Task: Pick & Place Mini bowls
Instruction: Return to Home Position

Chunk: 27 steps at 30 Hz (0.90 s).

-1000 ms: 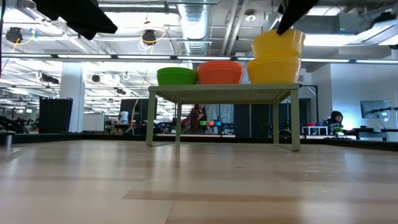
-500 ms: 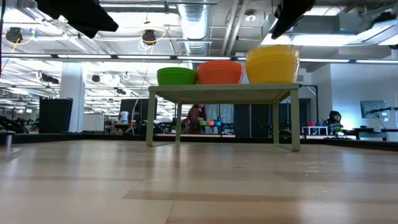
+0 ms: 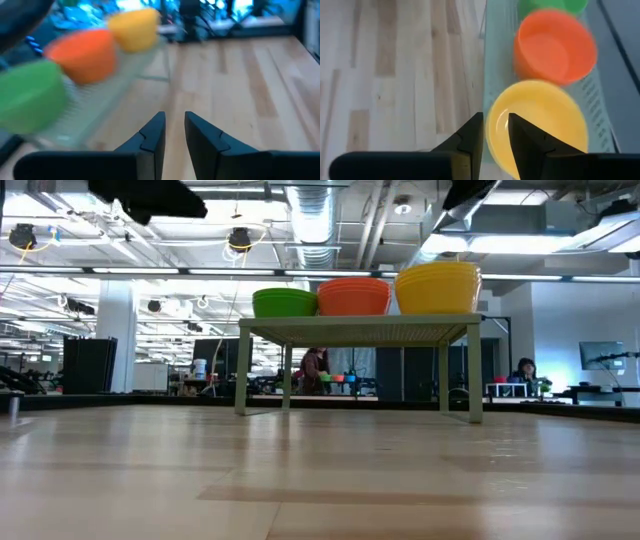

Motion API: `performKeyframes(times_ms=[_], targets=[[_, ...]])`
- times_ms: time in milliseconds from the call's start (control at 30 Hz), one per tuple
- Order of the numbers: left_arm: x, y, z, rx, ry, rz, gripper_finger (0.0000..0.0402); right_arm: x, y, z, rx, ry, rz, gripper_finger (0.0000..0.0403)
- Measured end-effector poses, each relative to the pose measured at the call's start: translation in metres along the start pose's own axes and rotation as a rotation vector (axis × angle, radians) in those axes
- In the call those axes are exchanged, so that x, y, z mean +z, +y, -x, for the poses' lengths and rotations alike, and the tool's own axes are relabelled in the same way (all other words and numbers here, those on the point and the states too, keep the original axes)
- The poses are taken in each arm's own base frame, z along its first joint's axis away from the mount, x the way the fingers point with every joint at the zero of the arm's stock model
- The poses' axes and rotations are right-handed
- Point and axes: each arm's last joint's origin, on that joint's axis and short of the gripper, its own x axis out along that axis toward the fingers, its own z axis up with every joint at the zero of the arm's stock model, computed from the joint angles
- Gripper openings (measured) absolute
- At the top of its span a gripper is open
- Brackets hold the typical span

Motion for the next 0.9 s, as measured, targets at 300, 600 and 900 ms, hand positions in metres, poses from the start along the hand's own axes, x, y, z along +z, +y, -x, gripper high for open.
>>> performKeyframes(times_ms=[300, 600, 900], targets=[[0.021, 0.051, 0.052, 0.067, -0.188, 0.093, 0.0074, -0.043, -0.005, 0.034, 0.045, -0.283, 0.005, 0.0085], [-0.027, 0.09, 0.092, -0.226, -0.381, 0.126, 0.0072, -0.123, 0.0, -0.006, 0.075, -0.708, 0.073, 0.0085], [-0.056, 0.089, 0.094, -0.386, -0.513, 0.06, 0.006, -0.178, 0.002, -0.029, 0.148, -0.942, 0.064, 0.0085]])
